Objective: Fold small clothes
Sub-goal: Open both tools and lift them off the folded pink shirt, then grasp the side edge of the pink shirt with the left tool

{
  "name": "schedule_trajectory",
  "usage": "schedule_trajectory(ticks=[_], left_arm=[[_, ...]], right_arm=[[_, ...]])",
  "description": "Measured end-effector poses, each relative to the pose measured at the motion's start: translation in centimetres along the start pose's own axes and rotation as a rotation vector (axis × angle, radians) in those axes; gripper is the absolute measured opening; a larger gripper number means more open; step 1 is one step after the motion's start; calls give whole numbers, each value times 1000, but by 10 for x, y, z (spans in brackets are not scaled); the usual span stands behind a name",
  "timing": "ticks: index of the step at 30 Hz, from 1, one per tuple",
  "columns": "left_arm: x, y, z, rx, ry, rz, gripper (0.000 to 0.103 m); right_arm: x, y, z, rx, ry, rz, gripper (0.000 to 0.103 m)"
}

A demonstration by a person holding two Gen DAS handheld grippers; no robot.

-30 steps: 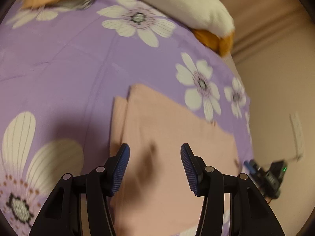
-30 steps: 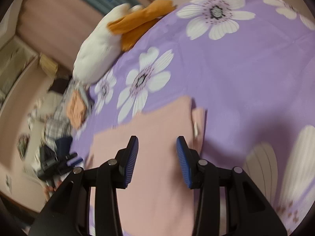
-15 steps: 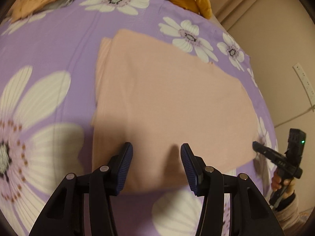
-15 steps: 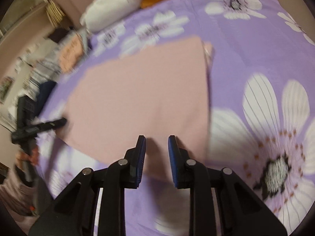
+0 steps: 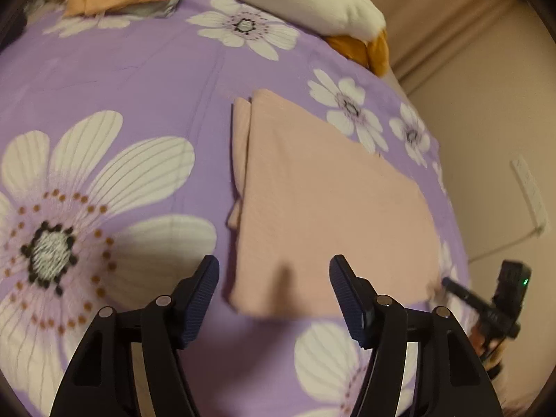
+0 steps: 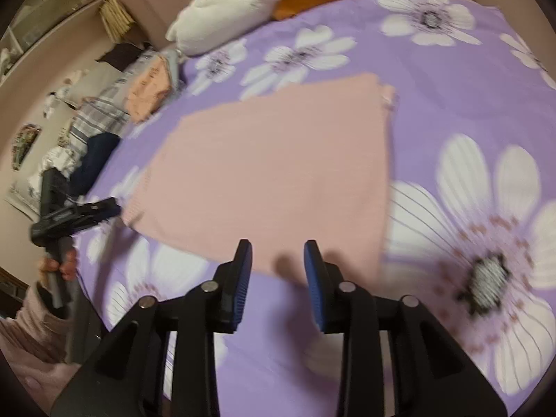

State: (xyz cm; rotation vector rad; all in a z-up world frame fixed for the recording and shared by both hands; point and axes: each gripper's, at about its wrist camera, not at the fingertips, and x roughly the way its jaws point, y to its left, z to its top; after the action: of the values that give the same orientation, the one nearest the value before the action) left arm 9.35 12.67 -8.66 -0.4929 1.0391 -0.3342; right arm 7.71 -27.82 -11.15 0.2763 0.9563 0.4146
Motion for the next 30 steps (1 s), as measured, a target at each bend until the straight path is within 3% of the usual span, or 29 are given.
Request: schedule_trajectory(ticks=[10,15,19,21,25,28,30], left_arm=[[49,26,44,-130,39,-138,65],[63,22,58,-116,62,-202,65],[75,14,69,-91,77,-208,64],[78,12,72,-80,81,-193,59],[81,11,73,-38,98,-127,29],[79,15,71,-38,102,-120,27],[78,16,71,-42,104,-116,26]], right_arm=[[61,41,51,-29,0,92,35],[90,48,78,-18,9,112,35],[114,48,104,-10,22,95,34],[128,53,117,-15,23,74,32],[156,63,143,-35,28,2,20],[182,64,152,-42,79,-92,9],[191,63,151,-50,87,-114,7]])
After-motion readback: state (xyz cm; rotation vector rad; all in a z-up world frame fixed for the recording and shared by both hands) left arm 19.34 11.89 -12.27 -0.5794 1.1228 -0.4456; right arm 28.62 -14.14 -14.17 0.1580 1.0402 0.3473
